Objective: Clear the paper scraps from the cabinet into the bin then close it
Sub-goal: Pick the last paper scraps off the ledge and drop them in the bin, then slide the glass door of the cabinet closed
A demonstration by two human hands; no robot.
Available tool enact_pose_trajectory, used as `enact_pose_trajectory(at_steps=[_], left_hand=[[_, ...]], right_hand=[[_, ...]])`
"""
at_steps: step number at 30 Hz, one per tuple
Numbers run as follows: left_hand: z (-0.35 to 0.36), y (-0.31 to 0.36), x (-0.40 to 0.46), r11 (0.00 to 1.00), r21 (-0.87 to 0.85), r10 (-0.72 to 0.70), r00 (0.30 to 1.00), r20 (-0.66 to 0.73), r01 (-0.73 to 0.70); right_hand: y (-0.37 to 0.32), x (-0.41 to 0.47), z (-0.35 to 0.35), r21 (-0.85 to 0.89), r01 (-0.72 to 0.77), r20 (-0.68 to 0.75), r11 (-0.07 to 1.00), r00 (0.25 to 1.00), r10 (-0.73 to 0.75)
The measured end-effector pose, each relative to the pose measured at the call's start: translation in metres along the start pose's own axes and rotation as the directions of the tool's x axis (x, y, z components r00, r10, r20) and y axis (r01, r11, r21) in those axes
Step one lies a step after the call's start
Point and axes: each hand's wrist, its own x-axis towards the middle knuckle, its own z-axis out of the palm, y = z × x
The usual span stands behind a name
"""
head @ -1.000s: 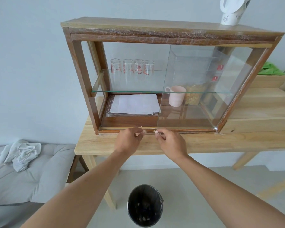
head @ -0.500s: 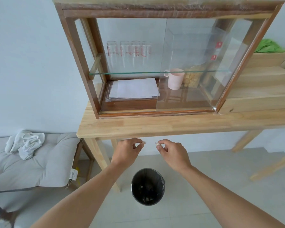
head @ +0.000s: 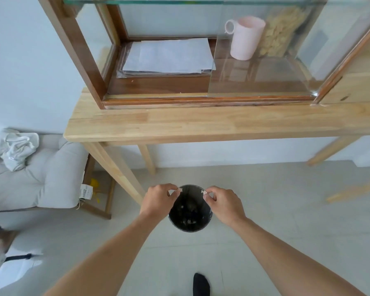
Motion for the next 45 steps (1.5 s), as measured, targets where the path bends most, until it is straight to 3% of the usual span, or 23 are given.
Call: enact_pose_trajectory(at_steps=[12,20,30,37,45], left_hand=[[0.073,-0.035,0.039,0.992,0.054,-0.122,0.989,0.086,0.118],[0.075,-0.038,0.038,0.984,0.079,-0.166,0.980,0.113,0.158],[0.001,0.016,0.014,0.994,0.086,-0.067,0.995,0.075,0.061],[-0.081,0.067,-0.003,0.975,0.164,0.141,0.988,0.060,-0.149],[-0.177,0.123,-0.017,0.966,0.149,0.223,0.973,-0.057,-0.213]], right_hand=[[0.043,0.049,0.064,-0.087,-0.047,0.086,0.995,0.995,0.054],[0.050,0.056,0.053,-0.106,-0.047,0.092,0.993,0.994,0.057],[0.005,0.031,-0.012,-0.094,0.013,-0.004,0.996,1.000,-0.013],[-0.046,0.002,-0.084,-0.106,0.112,-0.095,0.988,0.988,-0.122],[-0.113,-0.026,-0.165,-0.072,0.170,-0.245,0.983,0.952,-0.183]])
